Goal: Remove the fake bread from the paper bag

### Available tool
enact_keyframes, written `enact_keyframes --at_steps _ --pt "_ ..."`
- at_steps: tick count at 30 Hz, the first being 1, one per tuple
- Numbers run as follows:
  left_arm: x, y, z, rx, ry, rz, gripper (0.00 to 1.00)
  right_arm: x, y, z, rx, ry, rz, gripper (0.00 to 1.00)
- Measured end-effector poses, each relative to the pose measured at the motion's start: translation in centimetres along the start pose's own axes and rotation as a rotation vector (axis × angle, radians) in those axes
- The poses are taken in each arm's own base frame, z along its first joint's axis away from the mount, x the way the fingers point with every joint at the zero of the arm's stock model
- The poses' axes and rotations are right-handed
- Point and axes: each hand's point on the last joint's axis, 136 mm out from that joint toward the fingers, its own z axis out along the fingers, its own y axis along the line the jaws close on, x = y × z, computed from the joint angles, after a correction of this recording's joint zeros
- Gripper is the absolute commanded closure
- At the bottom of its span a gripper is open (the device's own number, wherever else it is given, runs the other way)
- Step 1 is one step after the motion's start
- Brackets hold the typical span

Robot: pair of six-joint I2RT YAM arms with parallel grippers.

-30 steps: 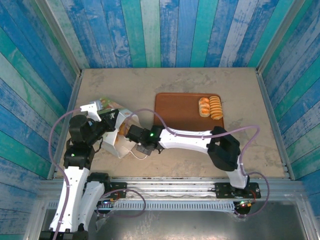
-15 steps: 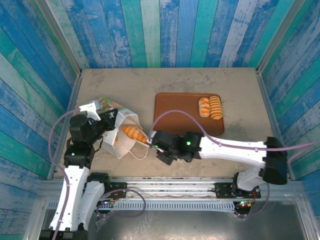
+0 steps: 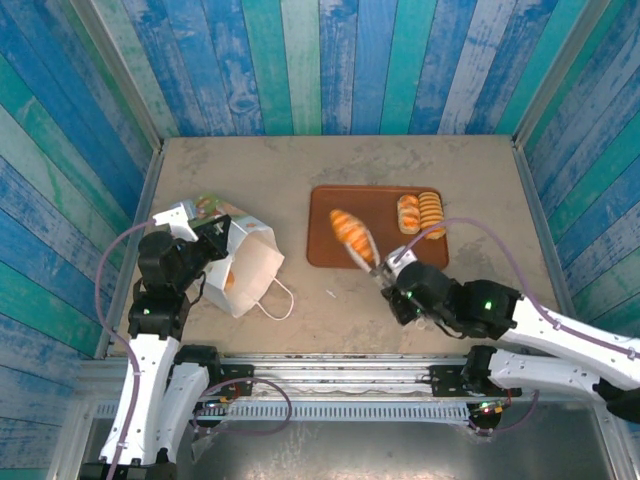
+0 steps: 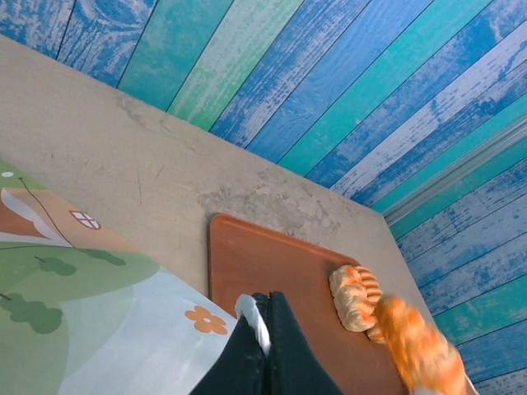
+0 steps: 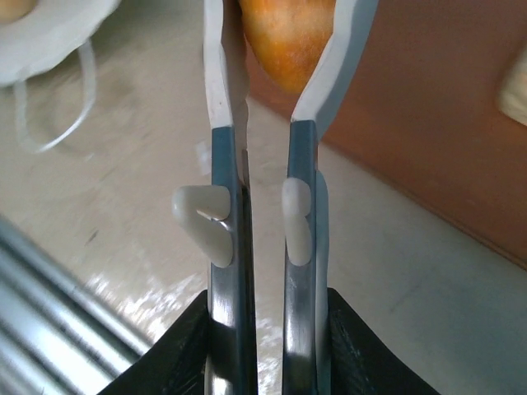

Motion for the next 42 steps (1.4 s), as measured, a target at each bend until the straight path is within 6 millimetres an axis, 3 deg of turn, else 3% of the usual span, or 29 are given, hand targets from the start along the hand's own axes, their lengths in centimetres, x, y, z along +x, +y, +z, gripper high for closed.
enact_keyframes --at_steps 3,6,16,23,32,42 --pt "-0.2 -0.2 -0.2 0.007 -0.009 0.005 1.00 -0.3 -2.9 1.4 0.074 0.039 0.121 0.68" --pt "-0.3 -0.4 -0.5 0.014 -0.019 0.012 1.00 0.0 -4.5 3.2 0.115 0.121 0.192 0.68" --pt "0.4 -0.4 -0.9 0.024 -0.013 0.044 1.00 -2.3 -5.3 9.2 0.171 0.277 0.338 0.67" --pt "0.7 -0.6 -0.8 0.040 0.000 0.056 1.00 -2.0 -6.5 12.3 0.247 0.318 0.438 0.65" --pt "0.9 -0.7 -0.8 0.054 0.008 0.062 1.00 -3.2 -7.1 14.0 0.285 0.296 0.489 0.55" --pt "1.0 -0.8 -0.8 0.057 0.010 0.061 1.00 -4.0 -7.2 13.4 0.285 0.265 0.486 0.40"
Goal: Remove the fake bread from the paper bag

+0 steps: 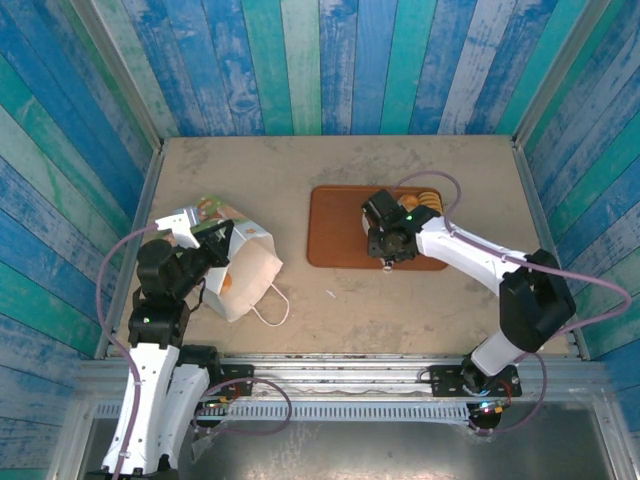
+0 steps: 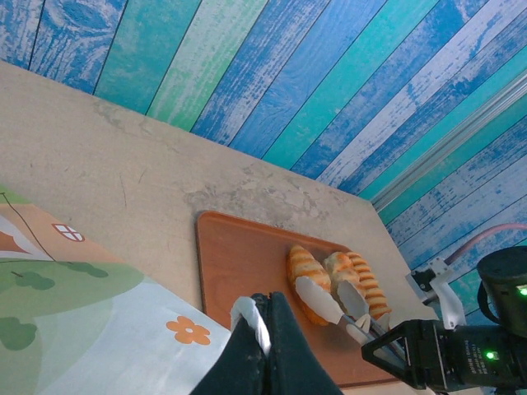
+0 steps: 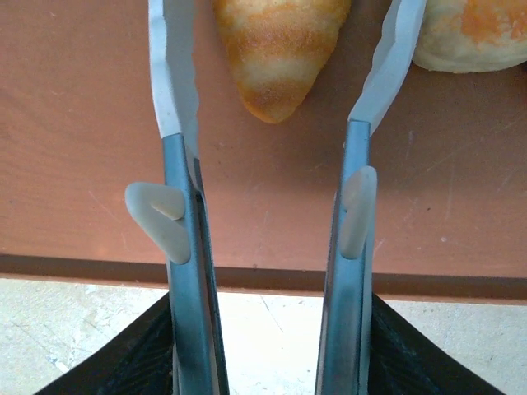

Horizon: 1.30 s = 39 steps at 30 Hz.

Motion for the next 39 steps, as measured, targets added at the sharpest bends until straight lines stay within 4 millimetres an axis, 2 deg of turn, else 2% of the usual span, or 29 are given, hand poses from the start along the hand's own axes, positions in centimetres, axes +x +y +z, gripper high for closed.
enact_keyframes --at_steps 5,10,14,20,23,27,35,39 --pt "0.0 0.0 0.0 -0.001 0.000 -0.008 1.00 -0.9 0.1 -3.4 -0.088 -0.096 -0.004 0.32" --pt "0.0 0.1 0.1 -0.005 0.001 -0.024 1.00 -0.7 -0.8 -7.3 -0.196 -0.223 0.001 0.33" --pt "0.0 0.2 0.1 -0.007 0.000 -0.040 1.00 0.1 -0.8 -8.9 -0.283 -0.266 -0.019 0.37" --pt "-0.5 0.0 -0.3 -0.027 0.002 -0.037 1.00 2.1 0.6 -10.3 -0.463 -0.280 -0.083 0.42" --pt "-1.1 -0.1 -0.8 -0.054 -0.005 -0.008 1.00 3.4 2.1 -10.8 -0.574 -0.248 -0.137 0.48" --pt "-1.7 0.1 -1.5 -0.092 -0.019 0.024 1.00 6.1 4.0 -11.2 -0.727 -0.190 -0.213 0.49" --pt "-1.1 1.0 -1.7 -0.138 0.001 0.022 1.00 13.2 9.6 -13.1 -0.927 -0.081 -0.468 0.48" --pt "-1.1 1.1 -1.8 -0.148 -0.006 0.013 1.00 17.0 12.9 -12.5 -0.931 -0.006 -0.615 0.47"
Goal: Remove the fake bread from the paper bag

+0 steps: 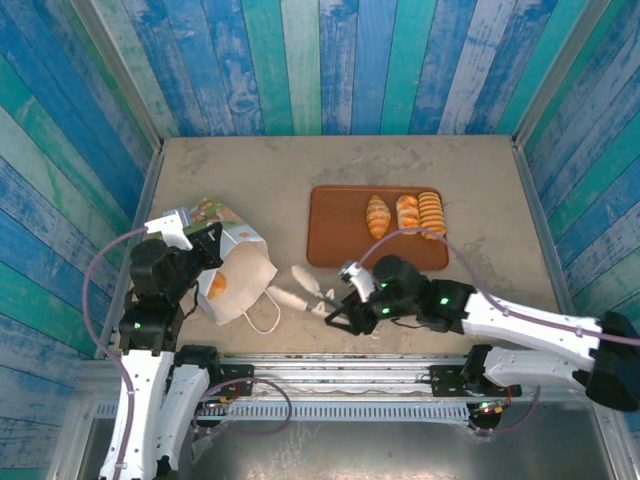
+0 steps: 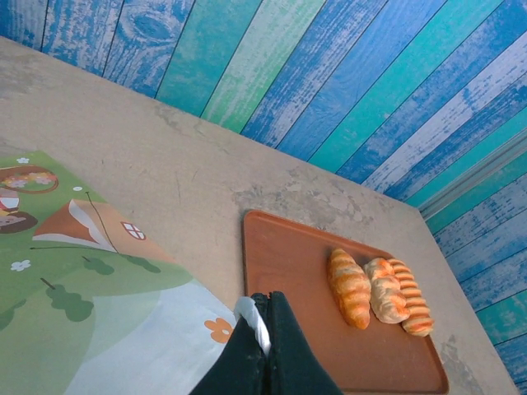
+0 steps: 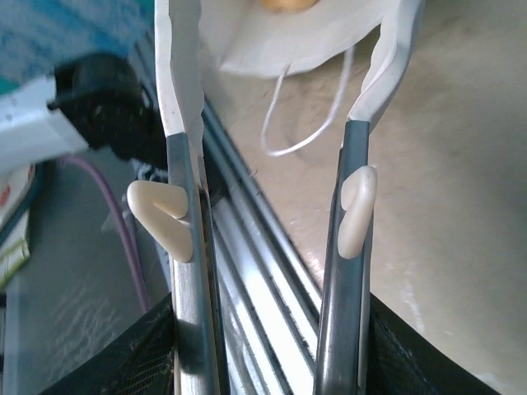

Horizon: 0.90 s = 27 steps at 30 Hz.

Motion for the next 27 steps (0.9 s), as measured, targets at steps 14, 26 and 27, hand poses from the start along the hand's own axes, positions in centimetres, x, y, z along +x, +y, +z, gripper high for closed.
enact_keyframes --at_steps 14,26,27 --pt "-0.5 -0.3 -0.7 0.007 -0.034 -0.041 1.00 -2.8 0.3 12.7 0.211 0.138 -0.161 0.40" --pt "-0.7 -0.6 -1.2 0.018 -0.050 -0.052 1.00 -5.1 -1.2 18.5 0.285 0.201 -0.216 0.33" --pt "-0.7 -0.6 -1.2 0.018 -0.050 -0.053 1.00 -5.3 -1.4 18.7 0.286 0.202 -0.216 0.33"
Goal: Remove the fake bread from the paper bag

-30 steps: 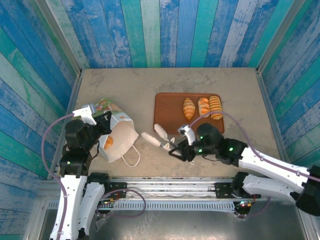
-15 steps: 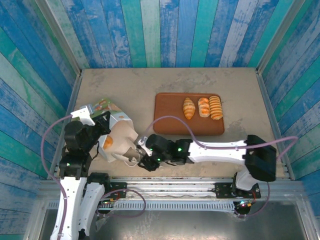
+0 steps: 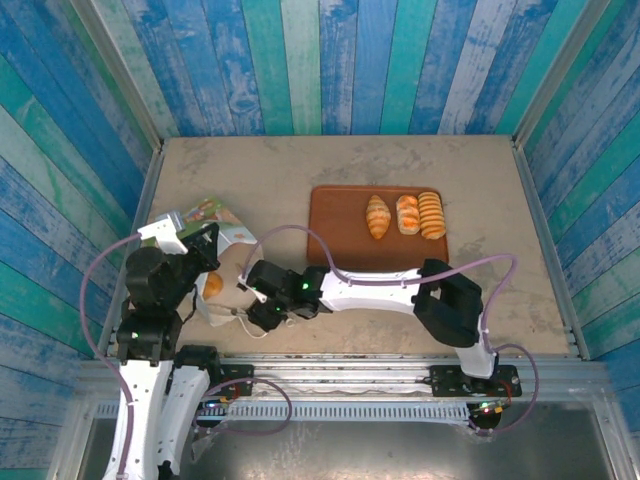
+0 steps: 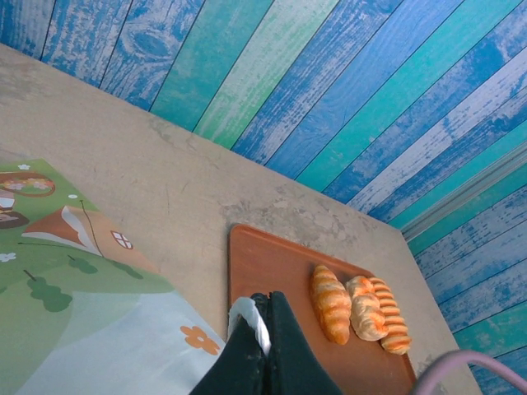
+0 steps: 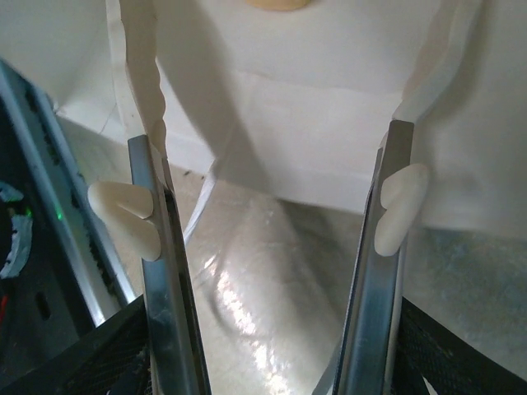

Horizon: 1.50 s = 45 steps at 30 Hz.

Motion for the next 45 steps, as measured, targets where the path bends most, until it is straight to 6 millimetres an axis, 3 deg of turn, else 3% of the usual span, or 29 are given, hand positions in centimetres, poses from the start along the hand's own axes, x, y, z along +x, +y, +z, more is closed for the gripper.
enact_keyframes --at_steps 9,17,22,27,34,41,45 --pt "0.1 -0.2 0.0 0.009 0.005 -0.019 1.00 -1.2 -0.7 2.6 -0.022 0.021 0.012 0.34" --pt "0.1 -0.1 0.0 0.010 0.004 -0.033 1.00 -1.8 -0.4 3.6 -0.033 0.028 -0.003 0.59" --pt "0.5 0.2 0.3 0.005 0.009 -0.038 1.00 -0.5 -0.9 3.3 -0.018 0.052 -0.004 0.64" --pt "0.7 0.6 0.5 -0.005 0.010 -0.040 1.00 1.2 -1.6 1.2 0.017 0.068 0.008 0.65" --pt "0.8 0.9 0.7 -0.013 0.002 -0.039 1.00 1.6 -2.3 -2.3 0.083 0.052 0.045 0.58" --pt "1.0 0.9 0.9 -0.005 0.008 -0.036 1.00 2.9 -3.1 -2.4 0.127 0.100 0.057 0.47" --pt "1.0 0.7 1.0 0.005 0.013 -0.031 1.00 2.5 -3.0 -2.4 0.125 0.109 0.038 0.42"
